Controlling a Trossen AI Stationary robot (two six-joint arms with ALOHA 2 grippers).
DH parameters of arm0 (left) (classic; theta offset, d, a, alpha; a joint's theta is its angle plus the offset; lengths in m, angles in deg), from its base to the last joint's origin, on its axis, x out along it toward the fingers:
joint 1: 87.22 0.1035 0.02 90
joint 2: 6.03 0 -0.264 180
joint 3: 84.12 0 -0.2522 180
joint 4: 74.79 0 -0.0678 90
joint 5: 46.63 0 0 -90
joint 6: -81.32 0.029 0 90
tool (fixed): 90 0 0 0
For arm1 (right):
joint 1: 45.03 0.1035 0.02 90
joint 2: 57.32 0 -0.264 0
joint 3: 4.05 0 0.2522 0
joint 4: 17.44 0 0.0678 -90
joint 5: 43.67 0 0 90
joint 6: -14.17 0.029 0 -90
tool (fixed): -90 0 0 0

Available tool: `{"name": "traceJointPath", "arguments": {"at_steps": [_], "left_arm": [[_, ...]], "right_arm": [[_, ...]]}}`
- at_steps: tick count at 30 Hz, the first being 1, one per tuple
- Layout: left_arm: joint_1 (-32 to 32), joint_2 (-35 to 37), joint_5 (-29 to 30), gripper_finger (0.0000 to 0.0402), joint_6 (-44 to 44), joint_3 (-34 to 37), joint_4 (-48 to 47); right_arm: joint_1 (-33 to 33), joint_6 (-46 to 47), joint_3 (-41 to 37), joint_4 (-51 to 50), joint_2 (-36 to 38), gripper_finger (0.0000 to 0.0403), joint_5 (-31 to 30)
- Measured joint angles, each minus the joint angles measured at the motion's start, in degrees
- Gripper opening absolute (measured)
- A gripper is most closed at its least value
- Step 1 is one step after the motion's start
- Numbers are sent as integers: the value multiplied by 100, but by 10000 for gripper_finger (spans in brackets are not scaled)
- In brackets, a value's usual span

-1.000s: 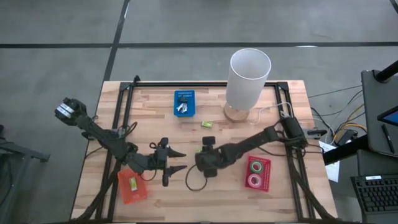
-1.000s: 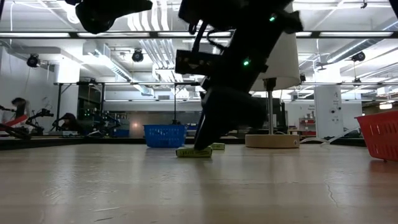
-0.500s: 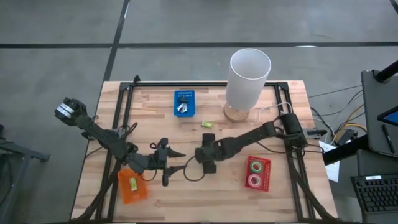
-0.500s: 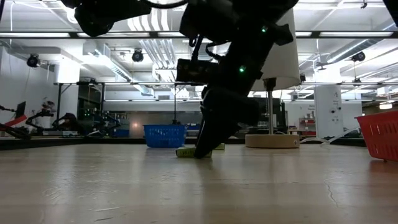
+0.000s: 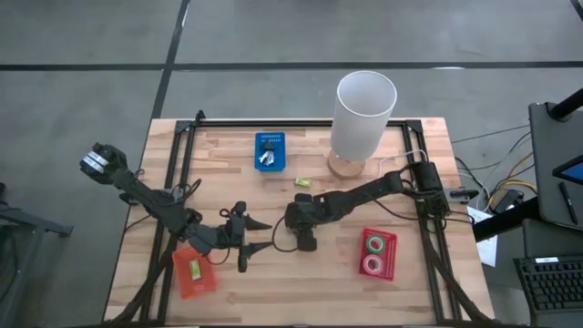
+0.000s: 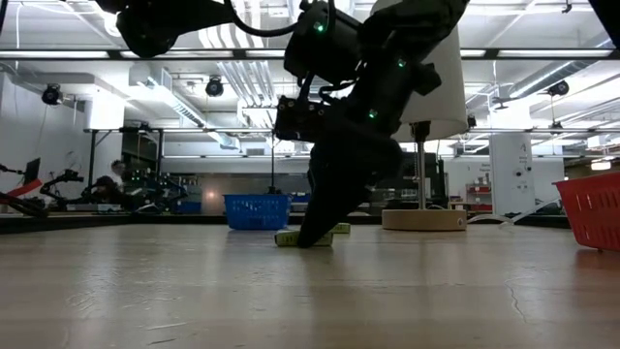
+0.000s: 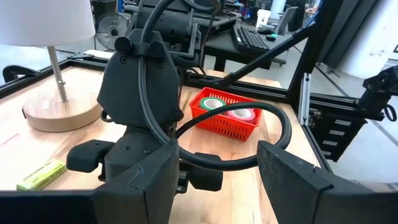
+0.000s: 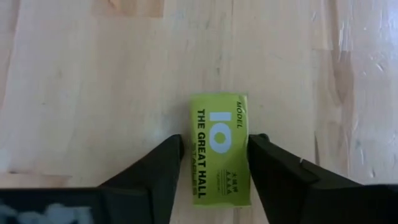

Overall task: Pick and place Stapler, Stapler remover, tape
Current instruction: Put the bottom green staple box into the orange bin

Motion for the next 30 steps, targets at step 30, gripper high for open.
{"name": "traceJointPath", "arguments": {"at_steps": [30], "left_arm": [[-21, -5, -1210, 218, 2466, -2, -369]], "right_arm": [[28, -218, 39, -6, 878, 110, 1937]]}}
